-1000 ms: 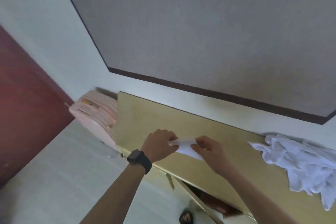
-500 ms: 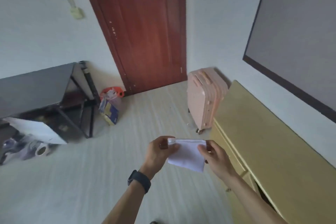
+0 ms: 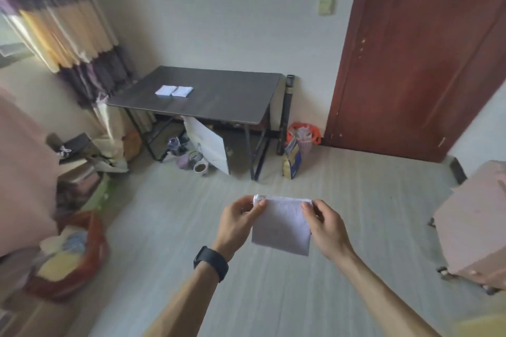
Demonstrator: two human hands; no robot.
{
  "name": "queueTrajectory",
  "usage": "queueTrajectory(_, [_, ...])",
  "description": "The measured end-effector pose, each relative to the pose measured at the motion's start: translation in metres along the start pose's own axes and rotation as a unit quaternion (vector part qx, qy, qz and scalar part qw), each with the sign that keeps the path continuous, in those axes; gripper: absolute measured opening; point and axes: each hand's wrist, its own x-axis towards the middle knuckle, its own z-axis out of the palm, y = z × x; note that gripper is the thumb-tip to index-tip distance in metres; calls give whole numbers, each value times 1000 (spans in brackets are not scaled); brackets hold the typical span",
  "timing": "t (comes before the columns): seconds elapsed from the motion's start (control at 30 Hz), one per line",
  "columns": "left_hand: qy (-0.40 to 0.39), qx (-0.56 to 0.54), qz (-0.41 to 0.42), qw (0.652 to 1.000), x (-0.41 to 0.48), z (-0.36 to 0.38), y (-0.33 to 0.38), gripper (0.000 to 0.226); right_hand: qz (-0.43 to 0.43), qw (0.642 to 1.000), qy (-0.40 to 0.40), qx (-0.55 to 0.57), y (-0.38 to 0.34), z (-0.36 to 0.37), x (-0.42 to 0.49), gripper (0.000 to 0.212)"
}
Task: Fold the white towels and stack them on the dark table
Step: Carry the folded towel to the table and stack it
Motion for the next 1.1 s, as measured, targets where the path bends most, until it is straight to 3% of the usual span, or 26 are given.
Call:
queueTrajectory(0.1, [33,24,-14,999,41,-65,-15,32,-10,1000,-12,-8,-28,69,42,28])
queueTrajectory(0.3, [141,66,4,988,128,-149,-29,17,-41,998,-31,-40,-71,184,129,29])
queueTrajectory(0.43, [166,69,-11,984,193,-194,-46,12,-68,994,-71,-54,-86,243,198,6])
queueTrajectory(0.7, [230,27,-85,969,342,-291,-55,9,-118,982,-140,-45,-126,356,365,12])
queueTrajectory(1.1, [254,22,-82,964,557,-444,-76,8,-42,985,-169,-3,-188,534,573,14])
